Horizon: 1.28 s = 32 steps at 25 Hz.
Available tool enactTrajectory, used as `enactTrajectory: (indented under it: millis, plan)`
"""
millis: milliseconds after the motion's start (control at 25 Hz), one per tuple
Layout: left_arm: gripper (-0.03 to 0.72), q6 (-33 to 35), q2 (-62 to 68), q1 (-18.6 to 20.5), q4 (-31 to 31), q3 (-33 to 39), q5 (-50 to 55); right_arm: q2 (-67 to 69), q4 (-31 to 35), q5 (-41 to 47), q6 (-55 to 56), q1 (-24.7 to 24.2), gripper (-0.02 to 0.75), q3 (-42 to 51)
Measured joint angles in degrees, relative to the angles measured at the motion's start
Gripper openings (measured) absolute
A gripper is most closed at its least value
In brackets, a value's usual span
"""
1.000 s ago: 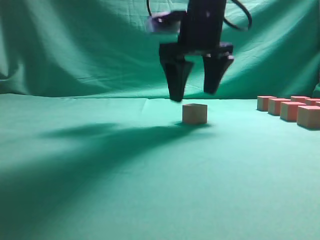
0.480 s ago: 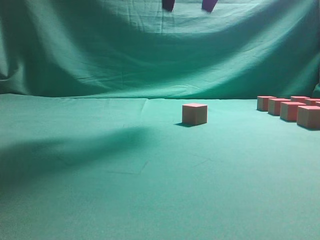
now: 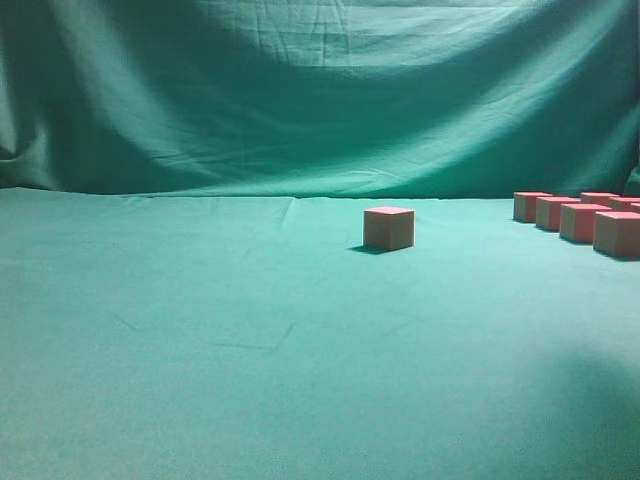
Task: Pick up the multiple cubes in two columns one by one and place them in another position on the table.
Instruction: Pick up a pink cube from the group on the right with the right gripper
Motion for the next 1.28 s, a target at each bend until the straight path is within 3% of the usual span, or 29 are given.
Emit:
enactTrajectory:
  millis: [280, 600, 1280]
  plan:
    - [0.000, 0.00, 0.00, 0.00, 0.00, 0.00, 0.00, -3.34, 1.33, -1.57, 1.53, -9.20, 0.562, 17.53]
    - [0.000, 0.00, 0.00, 0.00, 0.00, 0.00, 0.00, -3.43, 5.06, -18.96, 1.64, -11.01, 0.562, 34.47]
    - [0.000, 0.00, 0.00, 0.00, 0.00, 0.00, 0.00, 5.39, 2.50, -36.96, 1.64, -11.09, 0.562, 36.95]
